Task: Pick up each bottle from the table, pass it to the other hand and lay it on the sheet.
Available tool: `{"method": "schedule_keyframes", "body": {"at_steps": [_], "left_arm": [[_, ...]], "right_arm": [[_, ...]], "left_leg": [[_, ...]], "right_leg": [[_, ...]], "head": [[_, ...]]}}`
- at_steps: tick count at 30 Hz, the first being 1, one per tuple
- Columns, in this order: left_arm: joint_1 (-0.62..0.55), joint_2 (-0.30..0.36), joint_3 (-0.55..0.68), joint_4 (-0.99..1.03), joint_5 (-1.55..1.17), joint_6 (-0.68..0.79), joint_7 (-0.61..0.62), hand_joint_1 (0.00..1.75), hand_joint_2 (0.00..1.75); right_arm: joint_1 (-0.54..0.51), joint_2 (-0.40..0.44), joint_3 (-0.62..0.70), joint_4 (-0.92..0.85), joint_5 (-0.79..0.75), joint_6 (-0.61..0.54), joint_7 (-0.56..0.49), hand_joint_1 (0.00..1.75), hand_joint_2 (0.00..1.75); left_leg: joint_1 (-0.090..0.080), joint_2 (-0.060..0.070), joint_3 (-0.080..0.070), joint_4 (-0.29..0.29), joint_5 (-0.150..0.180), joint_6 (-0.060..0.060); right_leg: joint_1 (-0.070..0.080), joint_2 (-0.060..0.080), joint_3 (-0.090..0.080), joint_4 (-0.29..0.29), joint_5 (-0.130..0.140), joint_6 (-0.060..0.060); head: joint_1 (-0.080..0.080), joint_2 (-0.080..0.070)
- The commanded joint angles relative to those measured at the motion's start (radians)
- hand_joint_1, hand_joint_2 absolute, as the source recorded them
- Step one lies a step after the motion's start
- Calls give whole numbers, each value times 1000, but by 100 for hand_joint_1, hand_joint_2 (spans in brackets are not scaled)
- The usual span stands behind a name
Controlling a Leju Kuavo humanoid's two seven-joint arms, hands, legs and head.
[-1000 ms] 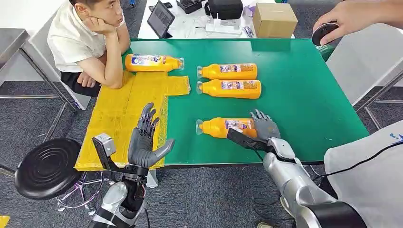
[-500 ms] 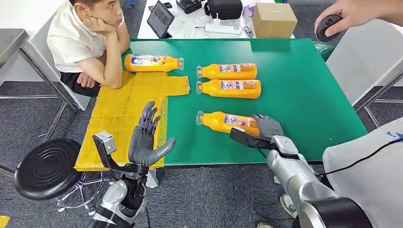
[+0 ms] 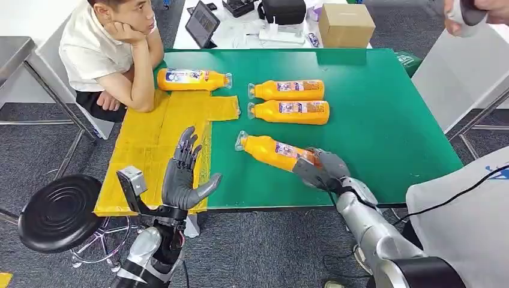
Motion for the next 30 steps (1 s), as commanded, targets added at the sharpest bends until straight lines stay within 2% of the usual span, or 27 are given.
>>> {"method": "schedule_keyframes", "body": {"at_steps": [1, 6, 11, 21, 23, 26, 30], "left_arm": [[35, 30, 39, -2, 40, 45, 12, 0, 175], [40, 32, 43, -2, 45, 40, 12, 0, 175], [39, 31, 42, -1, 44, 41, 12, 0, 175], [41, 29, 46, -2, 54, 37, 16, 0, 175], [52, 36, 49, -1, 112, -8, 48, 0, 175], [64, 53, 37, 25, 151, -76, 65, 0, 175], [57, 54, 19, 52, 156, -104, 78, 0, 175]], "right_arm": [[142, 110, -73, -278, -273, 98, -168, 173, 175], [173, 102, -18, -347, -312, 102, -123, 173, 175], [169, 95, -11, -341, -323, 102, -123, 173, 175], [171, 97, -11, -345, -338, 109, -135, 173, 175], [201, 109, 27, -398, -386, 157, -154, 164, 175], [261, 140, 105, -492, -443, 201, -149, 161, 175], [291, 163, 213, -521, -471, 232, -142, 159, 175]], "left_leg": [[1, 4, 4, -1, -2, -3], [1, 2, 2, -1, -2, -2], [0, -1, -2, -1, 0, -1], [0, 0, -1, -1, -1, -2], [1, 1, 0, 0, -2, -2], [1, 2, 2, -2, -2, -3], [1, 1, -2, -1, -1, -2]], "right_leg": [[1, 3, 2, -1, -1, -3], [1, 2, 1, 0, -1, -3], [0, -1, -2, 0, -1, -2], [1, 0, -1, 0, -1, -2], [1, 0, 0, 0, -1, -3], [1, 1, 1, -1, -1, -3], [1, 0, -3, 0, -1, -2]], "head": [[0, 0], [0, 0], [0, 0], [0, 0], [0, 0], [0, 0], [0, 0]]}}
